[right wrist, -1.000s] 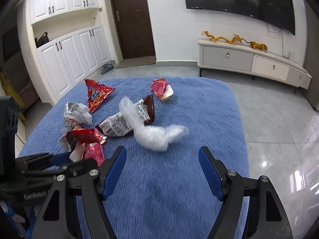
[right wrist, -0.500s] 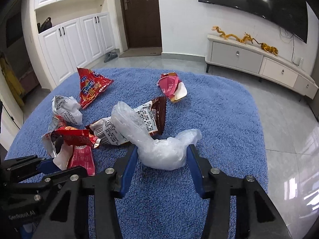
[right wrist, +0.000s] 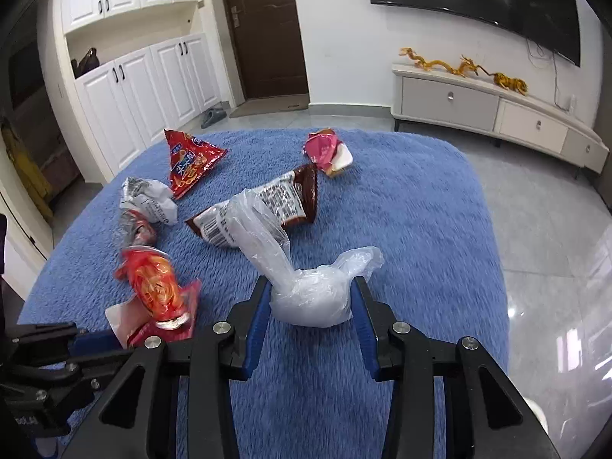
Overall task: Collect trash
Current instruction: 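Grasp the clear plastic bag with the right tool while the left tool grasps the pink wrapper, then carry both items to the bin and open both tools to drop them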
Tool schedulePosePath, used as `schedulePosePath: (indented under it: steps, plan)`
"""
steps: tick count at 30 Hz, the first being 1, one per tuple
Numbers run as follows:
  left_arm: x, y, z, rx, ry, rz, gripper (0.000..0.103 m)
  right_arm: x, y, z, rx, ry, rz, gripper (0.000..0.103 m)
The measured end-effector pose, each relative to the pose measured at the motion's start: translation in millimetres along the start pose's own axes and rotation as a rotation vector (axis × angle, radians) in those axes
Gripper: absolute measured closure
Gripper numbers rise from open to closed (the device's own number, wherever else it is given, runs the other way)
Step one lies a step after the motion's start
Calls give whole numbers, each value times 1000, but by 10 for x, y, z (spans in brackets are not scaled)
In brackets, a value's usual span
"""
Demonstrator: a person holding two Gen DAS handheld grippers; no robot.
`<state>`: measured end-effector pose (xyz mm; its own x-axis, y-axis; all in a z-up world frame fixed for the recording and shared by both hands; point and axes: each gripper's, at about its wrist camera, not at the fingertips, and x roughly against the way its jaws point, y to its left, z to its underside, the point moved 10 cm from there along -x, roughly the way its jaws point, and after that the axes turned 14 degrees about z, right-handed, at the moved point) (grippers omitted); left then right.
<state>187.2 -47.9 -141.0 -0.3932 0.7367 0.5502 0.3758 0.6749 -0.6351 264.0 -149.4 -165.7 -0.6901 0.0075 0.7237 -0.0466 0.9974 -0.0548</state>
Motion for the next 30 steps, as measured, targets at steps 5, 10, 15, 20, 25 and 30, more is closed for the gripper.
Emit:
schedulePosePath:
  steps: [5, 10, 15, 20, 25, 30]
  plan:
    - [69, -219, 123, -39, 9, 23, 78, 186, -132, 131, -49, -7, 2, 62]
    - [159, -412, 275, -74, 21, 32, 89, 391, -280, 257, -99, -20, 3, 62]
    - [238, -535, 393, -97, 16, 21, 94, 574, -378, 362, -130, -35, 2, 62]
    - [394, -612, 419, -132, -17, -3, 96, 776, -381, 427, -139, -62, -3, 62]
    - [541, -791, 447, -177, -53, -9, 97, 990, -404, 461, -149, -96, -5, 62]
    - [652, -1027, 460, -220, -81, 3, 98, 1235, -475, 464, -168, -139, 1, 62]
